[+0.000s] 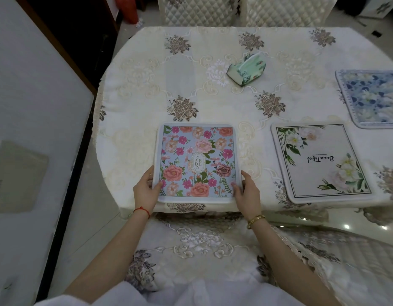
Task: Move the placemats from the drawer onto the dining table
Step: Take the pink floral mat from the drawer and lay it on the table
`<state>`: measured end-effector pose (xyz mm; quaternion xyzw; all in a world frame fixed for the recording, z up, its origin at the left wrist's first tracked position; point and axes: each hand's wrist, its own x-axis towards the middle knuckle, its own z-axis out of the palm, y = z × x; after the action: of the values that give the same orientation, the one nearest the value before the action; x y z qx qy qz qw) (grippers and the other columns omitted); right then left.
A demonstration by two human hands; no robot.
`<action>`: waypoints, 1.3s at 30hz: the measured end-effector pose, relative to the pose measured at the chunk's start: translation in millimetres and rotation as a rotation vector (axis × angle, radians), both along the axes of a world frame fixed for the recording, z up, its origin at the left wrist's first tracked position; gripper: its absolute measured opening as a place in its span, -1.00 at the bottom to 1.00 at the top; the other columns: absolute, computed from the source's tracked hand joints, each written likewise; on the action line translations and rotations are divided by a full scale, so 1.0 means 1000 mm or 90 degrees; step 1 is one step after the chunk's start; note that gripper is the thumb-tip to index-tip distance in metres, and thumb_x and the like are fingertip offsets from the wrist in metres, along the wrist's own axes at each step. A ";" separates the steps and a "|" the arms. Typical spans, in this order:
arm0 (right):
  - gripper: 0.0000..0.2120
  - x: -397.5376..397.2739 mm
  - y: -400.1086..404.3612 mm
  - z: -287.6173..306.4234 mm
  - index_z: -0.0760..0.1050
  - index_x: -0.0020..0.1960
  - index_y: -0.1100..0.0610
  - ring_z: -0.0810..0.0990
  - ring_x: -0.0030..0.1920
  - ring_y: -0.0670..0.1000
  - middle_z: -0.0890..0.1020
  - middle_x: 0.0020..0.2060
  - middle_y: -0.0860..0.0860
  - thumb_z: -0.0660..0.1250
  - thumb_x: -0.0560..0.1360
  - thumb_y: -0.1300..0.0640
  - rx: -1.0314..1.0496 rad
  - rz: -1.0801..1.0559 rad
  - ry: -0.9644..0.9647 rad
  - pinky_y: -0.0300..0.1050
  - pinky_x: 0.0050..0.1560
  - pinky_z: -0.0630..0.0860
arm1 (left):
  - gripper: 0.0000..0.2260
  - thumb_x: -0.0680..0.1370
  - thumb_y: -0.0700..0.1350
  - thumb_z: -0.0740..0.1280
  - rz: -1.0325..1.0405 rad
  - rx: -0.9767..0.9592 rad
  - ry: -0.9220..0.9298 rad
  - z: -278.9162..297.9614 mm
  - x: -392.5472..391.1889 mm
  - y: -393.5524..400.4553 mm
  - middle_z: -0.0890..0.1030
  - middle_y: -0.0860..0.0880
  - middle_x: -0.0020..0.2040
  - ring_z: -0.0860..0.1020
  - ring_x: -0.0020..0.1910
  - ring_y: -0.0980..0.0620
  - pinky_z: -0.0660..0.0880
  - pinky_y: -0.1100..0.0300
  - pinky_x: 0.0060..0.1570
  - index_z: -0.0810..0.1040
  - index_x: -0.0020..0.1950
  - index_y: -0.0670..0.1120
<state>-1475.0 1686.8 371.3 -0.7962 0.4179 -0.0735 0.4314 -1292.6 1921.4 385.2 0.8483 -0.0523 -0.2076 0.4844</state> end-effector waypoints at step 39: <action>-0.49 0.202 -0.047 -0.013 0.13 0.54 0.18 0.01 0.56 0.11 0.15 0.54 0.09 0.07 0.64 0.03 -0.278 0.440 0.099 0.09 0.54 -0.03 | -0.58 0.65 -0.10 0.12 -0.433 0.247 -0.352 -0.027 0.118 -0.133 0.28 -0.15 0.50 0.19 0.50 -0.13 0.12 -0.02 0.49 0.26 0.50 -0.16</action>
<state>-1272.7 1639.5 358.6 -0.9657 0.1317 0.0491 0.2184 -1174.6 1788.8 358.2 0.8813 -0.4140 -0.1266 0.1893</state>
